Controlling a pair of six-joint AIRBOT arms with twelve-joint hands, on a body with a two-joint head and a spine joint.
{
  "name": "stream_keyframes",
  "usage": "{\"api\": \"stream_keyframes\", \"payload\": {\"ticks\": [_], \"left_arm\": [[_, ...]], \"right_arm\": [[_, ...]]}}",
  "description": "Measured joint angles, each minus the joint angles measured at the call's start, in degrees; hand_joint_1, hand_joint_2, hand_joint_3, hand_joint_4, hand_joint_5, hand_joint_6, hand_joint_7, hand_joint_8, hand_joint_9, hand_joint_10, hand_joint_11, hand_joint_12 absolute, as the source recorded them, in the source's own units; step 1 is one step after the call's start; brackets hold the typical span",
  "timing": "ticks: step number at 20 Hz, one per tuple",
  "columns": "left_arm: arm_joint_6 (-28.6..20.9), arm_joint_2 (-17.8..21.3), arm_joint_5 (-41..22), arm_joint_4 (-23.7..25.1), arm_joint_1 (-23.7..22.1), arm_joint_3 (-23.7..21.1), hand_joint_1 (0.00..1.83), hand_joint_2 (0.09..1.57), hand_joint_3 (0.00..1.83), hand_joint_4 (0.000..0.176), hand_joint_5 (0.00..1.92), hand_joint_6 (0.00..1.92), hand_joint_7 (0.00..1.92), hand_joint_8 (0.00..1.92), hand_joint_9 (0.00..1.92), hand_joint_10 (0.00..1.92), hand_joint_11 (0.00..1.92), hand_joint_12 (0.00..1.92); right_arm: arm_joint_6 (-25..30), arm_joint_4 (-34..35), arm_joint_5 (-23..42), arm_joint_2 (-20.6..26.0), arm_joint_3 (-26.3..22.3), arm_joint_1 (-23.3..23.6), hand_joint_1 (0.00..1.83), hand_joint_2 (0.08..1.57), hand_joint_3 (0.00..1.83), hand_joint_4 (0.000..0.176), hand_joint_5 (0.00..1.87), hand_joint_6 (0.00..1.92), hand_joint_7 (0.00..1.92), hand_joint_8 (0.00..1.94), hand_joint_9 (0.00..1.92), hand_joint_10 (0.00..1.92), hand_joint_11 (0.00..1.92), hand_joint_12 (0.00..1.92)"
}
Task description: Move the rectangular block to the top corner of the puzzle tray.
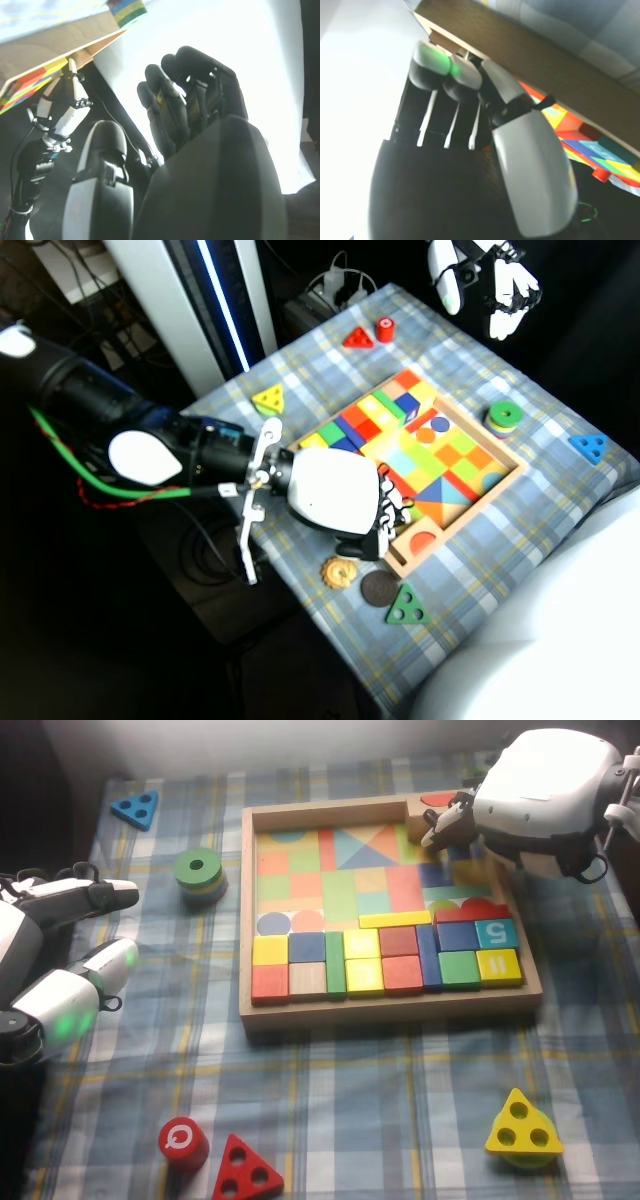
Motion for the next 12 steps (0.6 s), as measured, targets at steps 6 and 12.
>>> {"api": "stream_keyframes", "payload": {"ticks": [6, 12], "left_arm": [[0.0, 0.0, 0.0, 0.2, 0.0, 0.0, 0.60, 1.39, 0.00, 0.000, 0.64, 0.10, 0.62, 0.10, 0.18, 1.01, 0.00, 1.71], [0.0, 0.0, 0.0, -0.1, 0.0, 0.0, 0.64, 1.38, 0.00, 0.000, 0.66, 0.11, 0.65, 0.11, 0.23, 0.93, 0.00, 1.72]], "right_arm": [[-0.1, 0.0, -1.3, 2.8, -2.9, 0.8, 1.35, 1.23, 0.01, 0.000, 0.69, 0.00, 0.86, 1.94, 1.09, 1.92, 1.16, 1.92], [-0.1, 1.3, -1.6, 6.0, -6.2, 0.8, 1.35, 1.13, 0.31, 0.000, 0.70, 0.00, 0.78, 1.92, 1.08, 1.92, 1.19, 1.92]]}}
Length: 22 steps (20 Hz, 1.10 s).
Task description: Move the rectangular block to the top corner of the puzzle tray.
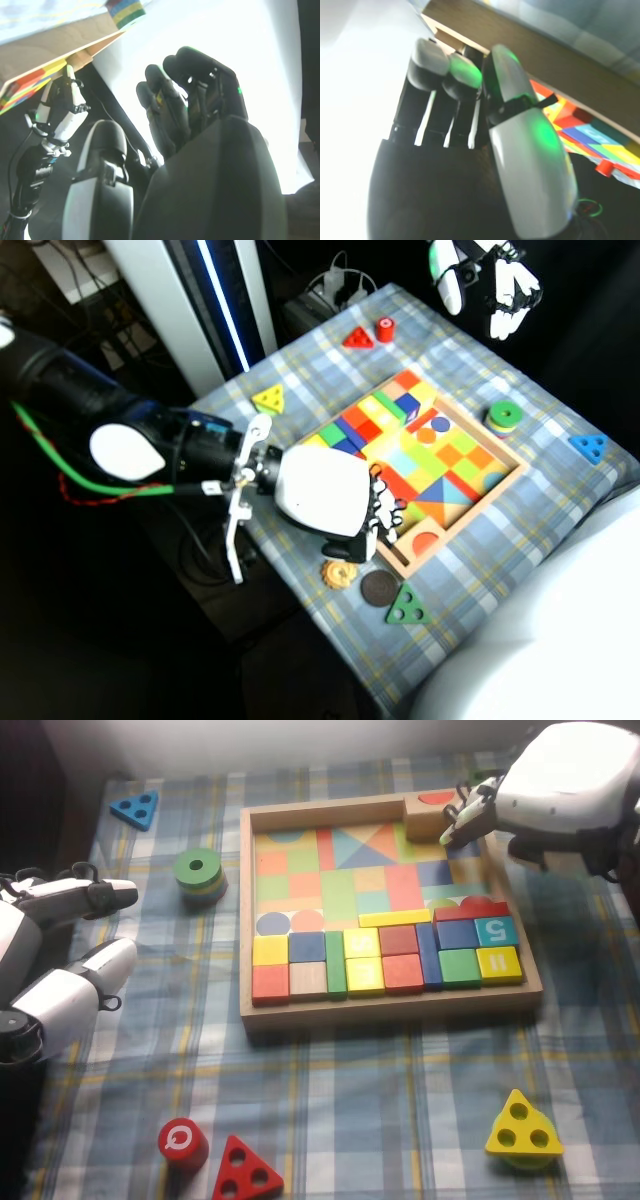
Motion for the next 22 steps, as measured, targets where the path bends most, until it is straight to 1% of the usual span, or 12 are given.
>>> {"api": "stream_keyframes", "payload": {"ticks": [1, 2, 3, 4, 7, 8, 9, 14, 16, 18, 19, 22], "left_arm": [[0.0, 0.0, 0.0, 0.0, 0.0, -0.1, 0.63, 1.38, 0.00, 0.000, 0.65, 0.11, 0.65, 0.11, 0.22, 0.92, 0.00, 1.70], [0.0, 0.0, 0.0, -0.1, 0.1, -0.1, 0.63, 1.38, 0.00, 0.000, 0.65, 0.11, 0.64, 0.11, 0.21, 0.92, 0.00, 1.69], [0.0, 0.0, 0.0, -0.1, 0.1, -0.1, 0.66, 1.38, 0.00, 0.000, 0.65, 0.11, 0.63, 0.10, 0.22, 0.92, 0.00, 1.69], [0.0, 0.0, 0.0, -0.1, 0.1, -0.1, 0.67, 1.38, 0.00, 0.000, 0.66, 0.12, 0.64, 0.11, 0.23, 0.93, 0.00, 1.69], [-0.1, 0.0, -0.4, -0.1, 0.6, -0.3, 0.66, 1.38, 0.00, 0.000, 0.66, 0.12, 0.64, 0.11, 0.22, 0.93, 0.00, 1.71], [-0.1, 0.0, -0.5, -0.2, 0.7, -0.3, 0.66, 1.38, 0.00, 0.000, 0.66, 0.12, 0.64, 0.11, 0.22, 0.93, 0.00, 1.71], [0.0, 0.0, -0.4, -0.3, 0.7, -0.3, 0.65, 1.38, 0.00, 0.000, 0.66, 0.12, 0.64, 0.11, 0.22, 0.92, 0.00, 1.69], [0.0, 0.0, -0.5, -0.3, 0.8, -0.3, 0.64, 1.38, 0.00, 0.000, 0.65, 0.11, 0.65, 0.12, 0.22, 0.95, 0.00, 1.69], [-0.1, 0.0, -0.6, -0.5, 1.0, -0.3, 0.63, 1.38, 0.00, 0.000, 0.65, 0.11, 0.63, 0.11, 0.21, 0.94, 0.00, 1.69], [-0.1, 0.0, -0.7, -0.6, 1.0, -0.4, 0.63, 1.38, 0.00, 0.000, 0.65, 0.11, 0.63, 0.12, 0.22, 0.94, 0.00, 1.69], [-0.1, 0.0, -0.7, -0.6, 1.0, -0.4, 0.66, 1.38, 0.00, 0.000, 0.65, 0.11, 0.64, 0.12, 0.23, 0.95, 0.00, 1.72], [-0.1, 0.0, -0.7, -0.5, 1.0, -0.4, 0.65, 1.37, 0.00, 0.000, 0.65, 0.10, 0.62, 0.10, 0.24, 0.87, 0.00, 1.70]], "right_arm": [[0.0, 0.0, 0.2, 1.1, -0.8, 0.0, 1.28, 1.11, 0.52, 0.000, 0.69, 0.00, 0.61, 1.88, 1.03, 1.92, 1.16, 1.92], [-0.2, 0.2, 0.2, 2.8, -2.6, 0.0, 1.32, 1.12, 0.32, 0.000, 0.70, 0.00, 0.78, 1.92, 1.08, 1.92, 1.21, 1.92], [-0.2, 0.2, 0.2, 3.1, -2.9, 0.0, 1.33, 1.18, 0.15, 0.000, 0.71, 0.00, 0.86, 1.94, 1.10, 1.92, 1.22, 1.92], [-0.2, 0.2, 0.5, 4.0, -4.2, 0.0, 1.35, 1.21, 0.08, 0.000, 0.73, 0.00, 0.96, 1.94, 1.17, 1.92, 1.27, 1.92], [-0.2, 0.8, 2.6, 6.2, -6.7, 0.0, 1.34, 1.24, 0.06, 0.000, 0.72, 0.00, 1.01, 1.94, 1.21, 1.92, 1.29, 1.92], [-0.5, 2.1, 3.9, 7.4, -7.9, 0.0, 1.40, 1.24, 0.05, 0.000, 0.71, 0.00, 1.08, 1.94, 1.29, 1.92, 1.37, 1.92], [-2.1, 3.9, 4.9, 8.5, -9.0, 0.0, 1.38, 1.25, 0.05, 0.000, 0.71, 0.00, 1.04, 1.94, 1.27, 1.92, 1.32, 1.92], [-11.4, 13.5, 9.4, 14.3, -14.4, -0.9, 1.39, 1.26, 0.03, 0.000, 0.71, 0.01, 1.13, 1.94, 1.37, 1.92, 1.40, 1.92], [-11.7, 16.6, 13.0, 15.6, -16.0, -3.2, 1.34, 1.27, 0.03, 0.000, 0.72, 0.01, 1.17, 1.94, 1.42, 1.92, 1.45, 1.92], [-11.7, 20.2, 16.3, 16.4, -17.4, -6.8, 1.28, 1.29, 0.04, 0.012, 0.72, 0.00, 1.21, 1.94, 1.45, 1.92, 1.49, 1.92], [-11.7, 21.9, 18.2, 16.7, -17.9, -8.6, 1.30, 1.28, 0.03, 0.000, 0.73, 0.00, 1.23, 1.94, 1.47, 1.92, 1.51, 1.92], [-12.8, 28.3, 24.8, 17.8, -20.5, -14.7, 1.27, 1.31, 0.04, 0.000, 0.68, 0.00, 1.26, 1.94, 1.51, 1.92, 1.55, 1.92]]}}
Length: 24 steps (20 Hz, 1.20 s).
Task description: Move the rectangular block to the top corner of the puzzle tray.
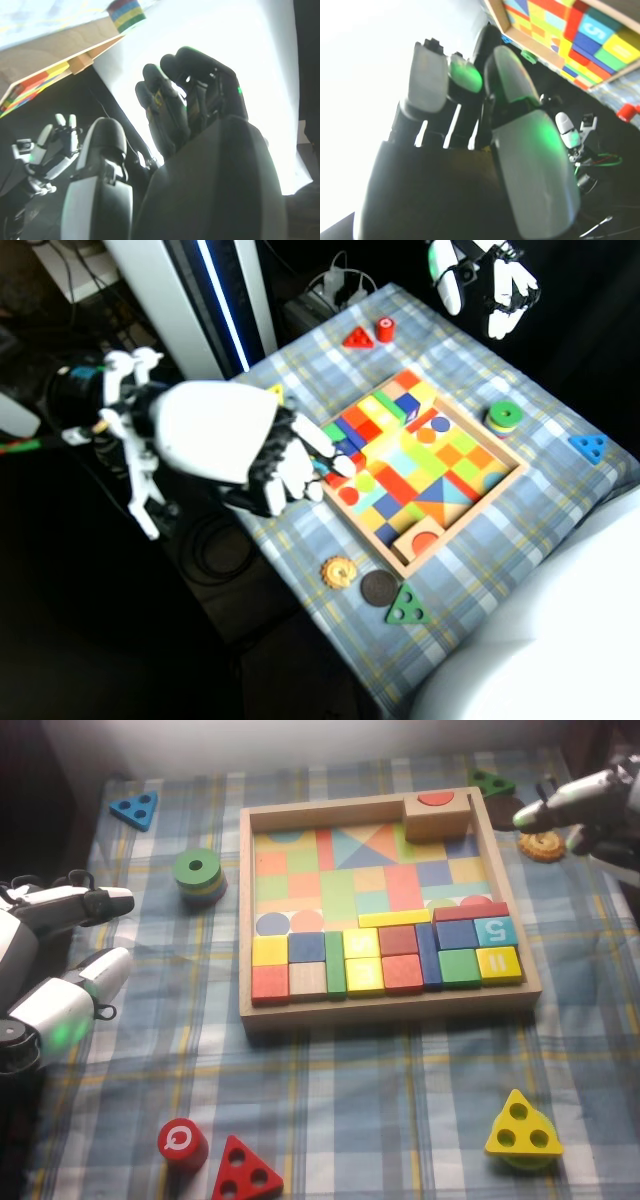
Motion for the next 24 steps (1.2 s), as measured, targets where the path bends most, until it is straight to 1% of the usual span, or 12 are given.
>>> {"api": "stream_keyframes", "payload": {"ticks": [5, 8, 9, 10, 11, 13, 15, 18, 20, 22, 23, 24], "left_arm": [[0.0, 0.0, 0.0, 0.0, 0.0, 0.0, 0.64, 1.38, 0.00, 0.000, 0.64, 0.08, 0.64, 0.08, 0.24, 0.87, 0.00, 1.66], [0.0, 0.0, 0.0, 0.0, 0.0, 0.0, 0.60, 1.37, 0.00, 0.000, 0.66, 0.09, 0.65, 0.08, 0.24, 0.88, 0.00, 1.66], [0.0, 0.0, 0.0, -0.1, 0.0, 0.0, 0.62, 1.37, 0.00, 0.000, 0.65, 0.08, 0.65, 0.08, 0.23, 0.89, 0.00, 1.67], [0.0, 0.0, 0.0, 0.0, 0.0, 0.0, 0.60, 1.37, 0.00, 0.000, 0.64, 0.08, 0.64, 0.08, 0.22, 0.89, 0.00, 1.66], [0.0, 0.0, 0.0, -0.3, 0.0, 0.0, 0.62, 1.37, 0.00, 0.000, 0.65, 0.09, 0.65, 0.08, 0.23, 0.89, 0.00, 1.66], [0.0, 0.0, 0.0, -0.4, 0.0, 0.0, 0.69, 1.37, 0.00, 0.000, 0.65, 0.09, 0.64, 0.07, 0.22, 0.88, 0.00, 1.65], [-0.1, 0.0, 0.0, -0.2, 0.0, 0.0, 0.69, 1.38, 0.00, 0.000, 0.65, 0.09, 0.63, 0.07, 0.23, 0.88, 0.00, 1.67], [-0.1, 0.0, 0.0, -0.5, 0.0, 0.0, 0.66, 1.38, 0.00, 0.000, 0.64, 0.08, 0.66, 0.06, 0.26, 0.83, 0.00, 1.65], [-0.1, 0.0, 0.0, -0.4, 0.0, 0.0, 0.64, 1.38, 0.00, 0.000, 0.65, 0.08, 0.65, 0.06, 0.27, 0.82, 0.00, 1.63], [-0.1, 0.0, 0.0, -0.4, 0.0, 0.0, 0.62, 1.38, 0.00, 0.000, 0.64, 0.08, 0.65, 0.05, 0.26, 0.82, 0.00, 1.62], [-0.1, 0.0, 0.0, -0.4, 0.0, 0.0, 0.64, 1.38, 0.00, 0.000, 0.65, 0.08, 0.65, 0.05, 0.27, 0.82, 0.00, 1.62], [-0.1, 0.0, 0.0, -0.4, 0.0, 0.0, 0.63, 1.37, 0.00, 0.000, 0.65, 0.08, 0.65, 0.05, 0.26, 0.81, 0.00, 1.61]], "right_arm": [[-17.0, 12.0, 12.3, 2.9, -8.5, -8.2, 1.38, 1.29, 0.04, 0.000, 0.61, 0.01, 1.22, 1.94, 1.51, 1.92, 1.56, 1.92], [-19.0, 14.6, 17.7, 2.6, -10.8, -12.5, 1.20, 1.28, 0.02, 0.000, 0.47, 0.00, 0.92, 1.84, 1.16, 1.92, 1.19, 1.92], [-19.0, 16.1, 19.7, 2.4, -11.3, -14.3, 1.26, 1.26, 0.00, 0.000, 0.41, 0.00, 0.76, 1.54, 0.92, 1.73, 0.92, 1.91], [-19.0, 17.0, 20.8, 2.4, -11.7, -15.6, 0.80, 1.29, 0.00, 0.000, 0.32, 0.00, 0.61, 0.89, 0.67, 1.28, 0.60, 1.68], [-19.1, 18.2, 22.1, 2.4, -12.1, -17.4, 0.62, 1.29, 0.00, 0.000, 0.29, 0.00, 0.64, 0.46, 0.62, 0.96, 0.48, 1.56], [-19.2, 20.4, 24.4, 2.1, -12.5, -18.8, 0.48, 1.26, 0.00, 0.000, 0.24, 0.00, 0.48, 0.04, 0.48, 0.25, 0.13, 1.27], [-19.2, 20.5, 25.9, 1.1, -13.0, -18.8, 0.29, 1.20, 0.00, 0.000, 0.22, 0.00, 0.27, 0.00, 0.25, 0.03, 0.00, 0.72], [-19.3, 19.8, 26.4, 0.0, -13.3, -19.7, 0.01, 1.08, 0.00, 0.000, 0.15, 0.00, 0.14, 0.00, 0.11, 0.00, 0.00, 0.44], [-19.3, 21.0, 26.6, -0.3, -13.6, -19.8, 0.00, 0.98, 0.00, 0.005, 0.15, 0.00, 0.10, 0.01, 0.04, 0.01, 0.00, 0.16], [-19.3, 20.9, 27.1, -0.3, -13.6, -20.1, 0.00, 0.93, 0.00, 0.034, 0.14, 0.00, 0.05, 0.00, 0.00, 0.00, 0.00, 0.01], [-19.3, 21.0, 27.0, -0.3, -13.6, -20.2, 0.00, 0.94, 0.00, 0.031, 0.13, 0.00, 0.02, 0.00, 0.00, 0.00, 0.00, 0.00], [-19.3, 21.1, 27.0, -0.4, -13.9, -20.2, 0.00, 0.88, 0.00, 0.073, 0.10, 0.00, 0.00, 0.00, 0.00, 0.00, 0.00, 0.00]]}}
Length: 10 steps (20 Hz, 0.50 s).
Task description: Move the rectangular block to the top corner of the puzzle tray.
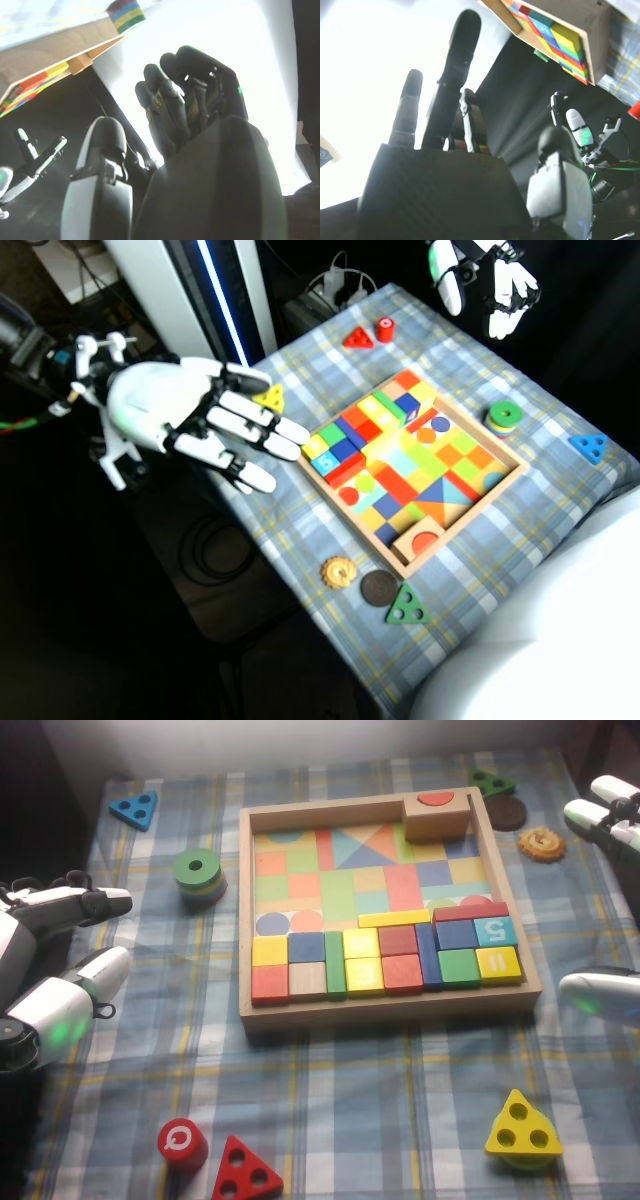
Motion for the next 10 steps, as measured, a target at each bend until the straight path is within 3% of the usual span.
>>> {"api": "stream_keyframes", "payload": {"ticks": [2, 3, 5, 8, 10], "left_arm": [[0.0, 0.0, 0.0, 0.0, 0.0, 0.0, 0.62, 1.37, 0.00, 0.000, 0.65, 0.08, 0.65, 0.04, 0.25, 0.80, 0.00, 1.61], [0.0, 0.0, 0.0, 0.0, 0.0, 0.0, 0.61, 1.37, 0.00, 0.000, 0.65, 0.08, 0.65, 0.04, 0.25, 0.79, 0.00, 1.61], [0.0, 0.0, 0.0, 0.0, 0.0, 0.0, 0.62, 1.36, 0.00, 0.000, 0.66, 0.06, 0.65, 0.03, 0.26, 0.76, 0.00, 1.61], [0.0, 0.0, 0.0, 0.0, 0.0, 0.0, 0.61, 1.36, 0.00, 0.000, 0.66, 0.06, 0.64, 0.02, 0.26, 0.76, 0.00, 1.62], [0.0, 0.0, 0.0, 0.0, 0.0, 0.0, 0.59, 1.36, 0.00, 0.000, 0.66, 0.06, 0.64, 0.02, 0.26, 0.76, 0.00, 1.60]], "right_arm": [[0.0, -0.2, 0.0, 0.0, -0.1, 0.0, 0.00, 0.87, 0.00, 0.075, 0.08, 0.00, 0.00, 0.00, 0.00, 0.00, 0.00, 0.00], [0.0, -0.3, 0.0, -0.1, -0.2, 0.0, 0.00, 0.90, 0.00, 0.037, 0.09, 0.01, 0.00, 0.00, 0.00, 0.00, 0.00, 0.00], [0.0, -0.1, 0.3, 0.0, -0.4, 0.0, 0.00, 0.93, 0.00, 0.012, 0.09, 0.01, 0.00, 0.00, 0.00, 0.00, 0.00, 0.00], [-1.3, 0.3, 0.5, 0.1, -1.8, 0.0, 0.00, 0.91, 0.00, 0.037, 0.09, 0.00, 0.00, 0.00, 0.00, 0.00, 0.00, 0.00], [-6.5, 0.2, 0.9, 0.7, -3.5, 0.0, 0.00, 0.89, 0.00, 0.061, 0.09, 0.00, 0.00, 0.00, 0.00, 0.00, 0.00, 0.00]]}}
